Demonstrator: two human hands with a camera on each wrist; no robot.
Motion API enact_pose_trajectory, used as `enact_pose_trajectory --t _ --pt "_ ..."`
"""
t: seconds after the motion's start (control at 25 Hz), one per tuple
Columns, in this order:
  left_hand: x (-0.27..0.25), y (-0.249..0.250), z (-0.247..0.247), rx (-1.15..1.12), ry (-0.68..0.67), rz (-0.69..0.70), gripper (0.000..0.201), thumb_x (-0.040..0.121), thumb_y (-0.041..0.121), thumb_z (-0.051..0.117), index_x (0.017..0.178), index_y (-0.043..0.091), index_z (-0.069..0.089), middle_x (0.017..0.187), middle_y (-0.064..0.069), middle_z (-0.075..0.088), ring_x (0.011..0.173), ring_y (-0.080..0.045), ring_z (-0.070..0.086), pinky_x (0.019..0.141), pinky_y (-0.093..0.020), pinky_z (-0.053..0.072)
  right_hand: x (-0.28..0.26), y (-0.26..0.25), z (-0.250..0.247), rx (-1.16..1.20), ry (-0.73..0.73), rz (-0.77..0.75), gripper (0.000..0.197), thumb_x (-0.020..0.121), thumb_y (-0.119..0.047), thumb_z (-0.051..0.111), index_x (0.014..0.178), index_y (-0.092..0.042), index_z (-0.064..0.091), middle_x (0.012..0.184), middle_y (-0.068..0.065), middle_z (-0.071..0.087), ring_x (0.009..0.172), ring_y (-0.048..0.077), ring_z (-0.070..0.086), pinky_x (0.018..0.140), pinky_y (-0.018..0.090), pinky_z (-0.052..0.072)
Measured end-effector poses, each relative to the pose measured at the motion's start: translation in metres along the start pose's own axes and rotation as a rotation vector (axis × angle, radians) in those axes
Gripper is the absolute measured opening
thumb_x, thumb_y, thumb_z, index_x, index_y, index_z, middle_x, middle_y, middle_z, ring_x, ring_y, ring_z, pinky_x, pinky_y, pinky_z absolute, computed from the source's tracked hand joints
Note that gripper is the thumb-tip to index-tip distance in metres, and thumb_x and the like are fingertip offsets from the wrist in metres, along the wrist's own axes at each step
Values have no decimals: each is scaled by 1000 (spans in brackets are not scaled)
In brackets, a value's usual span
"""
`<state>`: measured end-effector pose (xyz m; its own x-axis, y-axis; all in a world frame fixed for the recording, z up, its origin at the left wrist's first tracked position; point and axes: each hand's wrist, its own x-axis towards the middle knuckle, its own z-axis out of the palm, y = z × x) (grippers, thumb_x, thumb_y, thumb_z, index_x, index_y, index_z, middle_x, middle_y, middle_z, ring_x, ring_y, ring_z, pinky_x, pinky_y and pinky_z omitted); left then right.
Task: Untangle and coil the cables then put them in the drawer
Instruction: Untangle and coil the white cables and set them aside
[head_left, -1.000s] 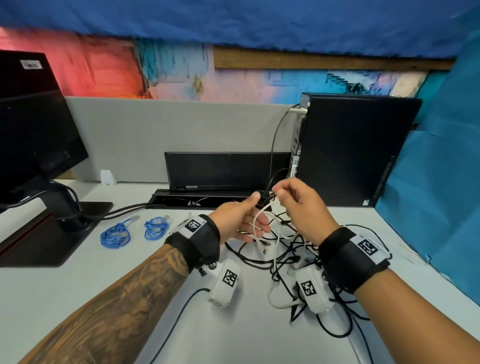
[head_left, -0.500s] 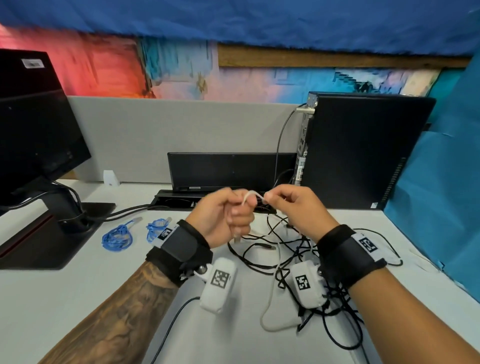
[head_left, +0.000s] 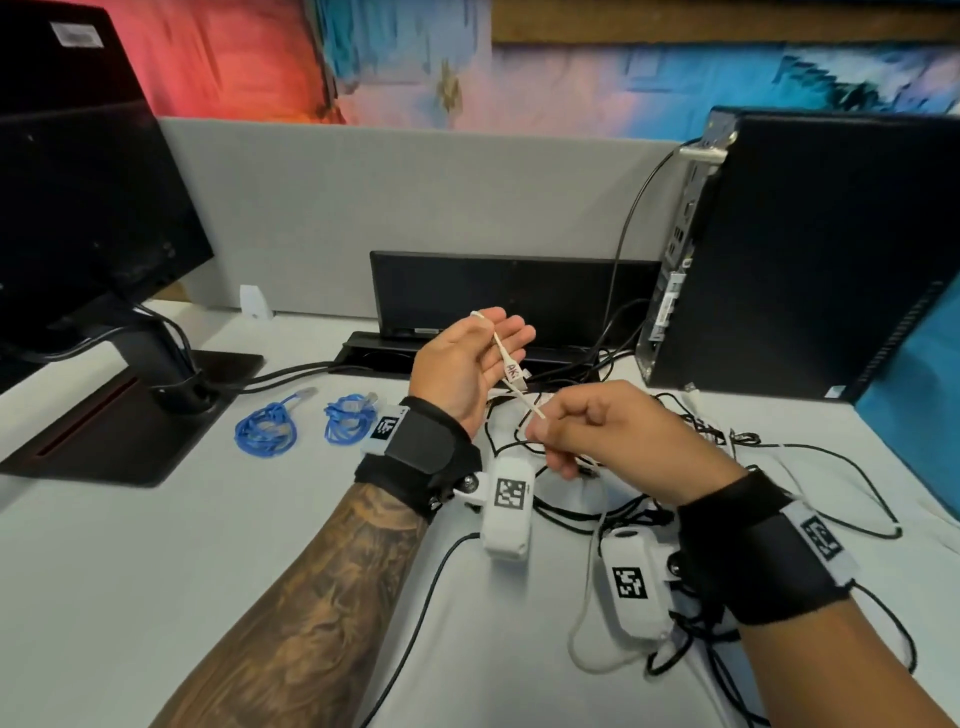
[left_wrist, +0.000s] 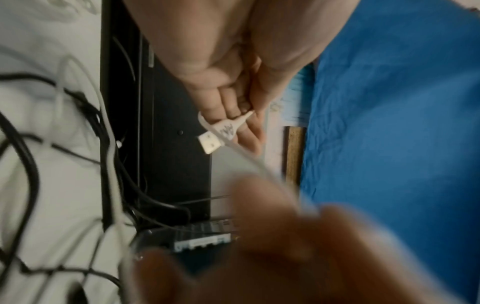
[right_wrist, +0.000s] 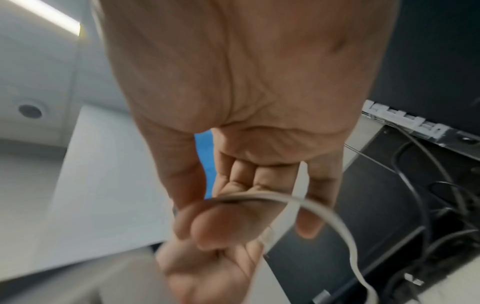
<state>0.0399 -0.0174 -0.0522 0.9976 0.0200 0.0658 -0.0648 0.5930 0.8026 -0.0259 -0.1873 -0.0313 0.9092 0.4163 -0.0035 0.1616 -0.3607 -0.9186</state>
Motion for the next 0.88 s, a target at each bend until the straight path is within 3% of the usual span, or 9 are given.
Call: enact_pose_trajectory --t 0.12,0.2,0.24,0.32,0.48,0.56,0.64,0.76,0.88 --pt "-5 -9 -7 319 -25 176 21 101 5 47 107 3 67 95 -13 74 88 -21 74 77 -28 57 -4 -14 -5 -70 86 -96 17 97 -23 66 90 -10 75 68 13 62 64 11 57 63 19 49" --pt "-12 -15 -6 573 -93 250 21 100 3 49 99 3 70 81 -5 73 70 -11 70 68 -24 55 0 -19 -7 -132 204 -200 16 98 -19 65 90 -10 76 68 -5 69 67 -3 63 68 14 49" --pt "-16 -17 -4 645 -149 240 24 99 3 48 92 4 71 74 -1 69 62 -10 65 63 -25 52 3 -20 -9 -156 275 -241 16 97 -17 65 88 -11 76 72 -8 73 73 -1 67 72 15 50" --pt "-20 -20 1 622 -275 103 30 99 11 44 82 8 68 64 -1 56 54 -14 50 57 -29 44 11 -16 -15 -183 420 -278 17 96 -14 65 83 -13 76 74 -8 73 74 2 68 72 14 51" --pt "-26 -15 2 357 -412 -195 30 89 22 38 84 7 64 62 0 36 50 -12 30 56 -27 36 28 5 -17 -182 580 -229 14 97 -18 64 92 -19 77 78 -13 70 71 -5 61 64 6 43" --pt "-27 -6 -3 115 -379 -233 27 93 17 38 90 6 62 64 2 38 53 -10 33 61 -27 37 36 17 -9 -131 481 -170 18 101 -20 59 103 -21 77 83 -7 70 70 -1 60 64 14 49" --pt "-25 4 -8 -117 -302 -217 25 100 11 36 101 5 60 68 3 47 58 -9 44 68 -26 43 38 24 4 -85 284 -88 23 104 -23 53 109 -27 75 73 -4 59 63 5 53 64 29 58" --pt "-22 7 -13 -261 -99 -152 23 104 9 40 109 3 62 82 -3 69 74 -11 69 78 -28 58 33 16 20 -208 75 -54 22 105 -23 49 96 -25 69 67 -4 55 58 8 55 73 43 60" --pt "-20 4 -19 -363 47 -113 23 104 7 41 117 0 59 97 -11 75 89 -17 74 80 -29 60 21 4 23 -407 -15 -36 27 104 -33 50 87 -20 67 65 2 67 59 20 62 77 44 57"
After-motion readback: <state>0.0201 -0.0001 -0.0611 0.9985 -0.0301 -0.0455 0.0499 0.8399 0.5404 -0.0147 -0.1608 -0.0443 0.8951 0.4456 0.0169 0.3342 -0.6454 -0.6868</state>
